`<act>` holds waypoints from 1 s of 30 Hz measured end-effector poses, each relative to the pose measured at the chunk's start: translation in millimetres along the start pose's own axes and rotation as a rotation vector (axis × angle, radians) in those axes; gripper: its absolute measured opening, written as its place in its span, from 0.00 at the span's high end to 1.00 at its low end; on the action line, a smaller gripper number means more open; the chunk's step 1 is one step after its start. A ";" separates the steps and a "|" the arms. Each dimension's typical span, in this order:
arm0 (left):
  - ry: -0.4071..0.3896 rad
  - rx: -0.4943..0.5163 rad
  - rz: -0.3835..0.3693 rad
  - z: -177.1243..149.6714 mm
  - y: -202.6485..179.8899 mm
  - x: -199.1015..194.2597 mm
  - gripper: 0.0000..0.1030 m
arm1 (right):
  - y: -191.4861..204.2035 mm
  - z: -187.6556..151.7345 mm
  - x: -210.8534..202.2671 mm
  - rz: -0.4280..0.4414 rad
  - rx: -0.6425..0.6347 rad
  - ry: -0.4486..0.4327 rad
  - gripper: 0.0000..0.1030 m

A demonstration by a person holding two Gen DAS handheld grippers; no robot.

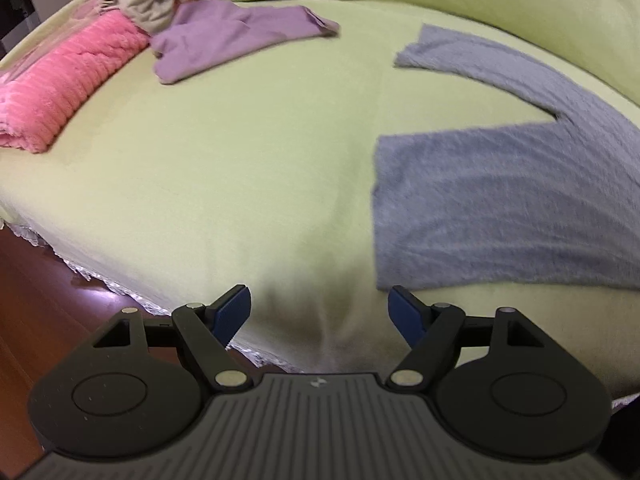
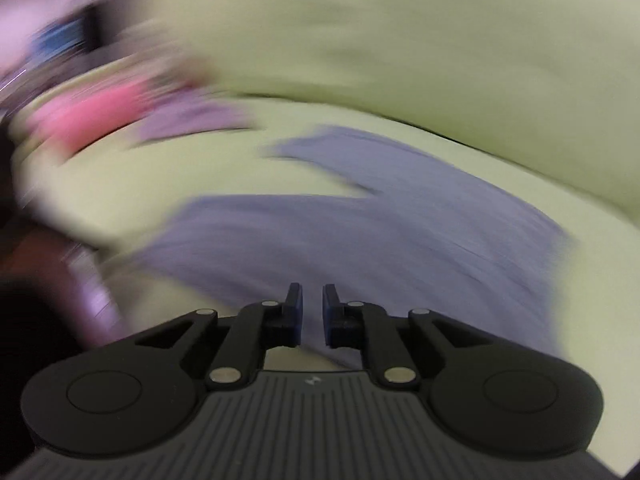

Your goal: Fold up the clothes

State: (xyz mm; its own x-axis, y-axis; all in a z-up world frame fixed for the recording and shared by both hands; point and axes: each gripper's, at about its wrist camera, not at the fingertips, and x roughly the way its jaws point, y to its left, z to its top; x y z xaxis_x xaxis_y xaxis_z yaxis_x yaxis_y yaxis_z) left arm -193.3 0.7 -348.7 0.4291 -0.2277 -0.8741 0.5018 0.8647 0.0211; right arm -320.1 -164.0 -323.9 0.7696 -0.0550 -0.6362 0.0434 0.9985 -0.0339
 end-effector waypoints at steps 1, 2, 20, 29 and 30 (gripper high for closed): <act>0.000 -0.010 0.000 0.1 4.1 -0.4 0.25 | 15.7 6.6 11.9 0.039 -0.063 -0.006 0.90; 0.002 -0.020 -0.001 0.1 8.5 -0.6 0.25 | 31.2 13.0 24.9 0.076 -0.128 -0.010 0.87; 0.104 0.013 -0.392 15.9 27.6 27.4 0.26 | 115.3 13.3 133.4 0.167 -0.581 0.061 0.87; 0.105 -0.118 -0.425 30.0 40.7 46.4 0.26 | 110.1 -2.9 124.9 0.212 -0.439 -0.005 1.00; 0.104 -0.110 -0.413 34.7 39.7 49.8 0.26 | 111.9 -4.2 123.7 0.227 -0.437 -0.005 1.00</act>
State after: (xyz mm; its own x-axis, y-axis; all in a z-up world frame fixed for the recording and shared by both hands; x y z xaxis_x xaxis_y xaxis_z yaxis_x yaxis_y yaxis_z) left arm -125.9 8.2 -374.6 0.1289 -0.5231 -0.8424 0.5297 0.7545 -0.3875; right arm -222.8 -59.1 -409.7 0.7320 0.1651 -0.6610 -0.3962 0.8924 -0.2159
